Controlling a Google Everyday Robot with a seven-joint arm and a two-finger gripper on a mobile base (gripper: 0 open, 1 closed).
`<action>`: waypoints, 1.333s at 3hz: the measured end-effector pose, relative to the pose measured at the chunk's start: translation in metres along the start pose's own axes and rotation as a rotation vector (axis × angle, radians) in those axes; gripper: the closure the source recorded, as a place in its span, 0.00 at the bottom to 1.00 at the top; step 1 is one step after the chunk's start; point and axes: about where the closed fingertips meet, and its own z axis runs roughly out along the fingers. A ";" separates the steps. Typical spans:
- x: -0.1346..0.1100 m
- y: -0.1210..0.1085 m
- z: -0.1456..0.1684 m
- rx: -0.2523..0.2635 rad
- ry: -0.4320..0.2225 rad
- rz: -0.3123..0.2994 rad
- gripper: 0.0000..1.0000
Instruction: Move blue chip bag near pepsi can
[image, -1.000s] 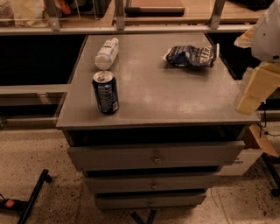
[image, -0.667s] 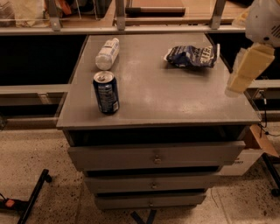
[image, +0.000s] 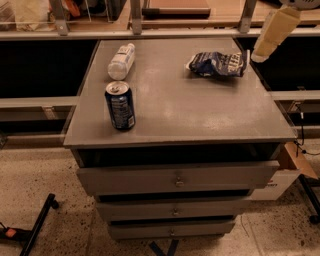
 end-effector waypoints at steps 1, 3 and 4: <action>0.000 0.000 0.000 -0.001 0.000 0.000 0.00; 0.012 -0.009 0.054 0.024 0.060 0.024 0.00; 0.038 -0.017 0.109 0.039 0.119 0.070 0.00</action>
Offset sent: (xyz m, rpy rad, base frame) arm 0.0168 -0.0042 -0.0187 -0.0049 -0.0133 -0.0482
